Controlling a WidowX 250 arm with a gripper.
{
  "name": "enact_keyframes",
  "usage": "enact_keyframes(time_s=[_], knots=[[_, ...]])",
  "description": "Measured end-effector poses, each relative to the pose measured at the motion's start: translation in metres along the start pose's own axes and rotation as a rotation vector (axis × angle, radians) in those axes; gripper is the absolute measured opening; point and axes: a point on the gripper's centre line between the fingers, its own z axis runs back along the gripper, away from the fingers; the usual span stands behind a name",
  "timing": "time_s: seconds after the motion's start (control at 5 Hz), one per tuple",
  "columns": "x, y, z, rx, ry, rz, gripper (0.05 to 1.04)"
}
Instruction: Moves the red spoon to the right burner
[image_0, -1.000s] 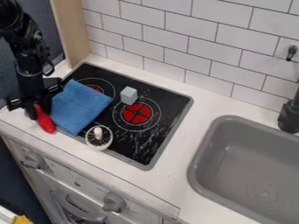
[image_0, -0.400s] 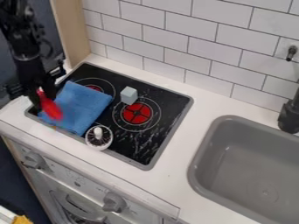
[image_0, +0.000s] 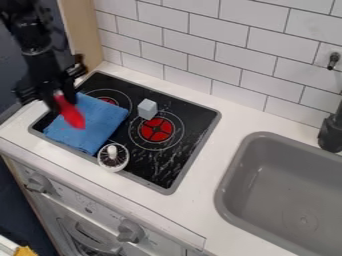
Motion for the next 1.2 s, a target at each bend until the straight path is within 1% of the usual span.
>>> enact_keyframes(time_s=[0.2, 0.4, 0.6, 0.8, 1.0, 1.2], knots=[[-0.040, -0.018, 0.008, -0.021, 0.106, -0.074, 0.325], [-0.078, -0.036, 0.010, -0.029, 0.219, -0.150, 0.325], [-0.106, -0.053, 0.000, -0.008, 0.360, -0.201, 0.325], [-0.121, -0.067, -0.012, 0.055, 0.483, -0.248, 0.325], [-0.137, -0.078, -0.014, 0.072, 0.507, -0.293, 0.325], [-0.136, -0.086, -0.017, 0.075, 0.477, -0.286, 0.325]])
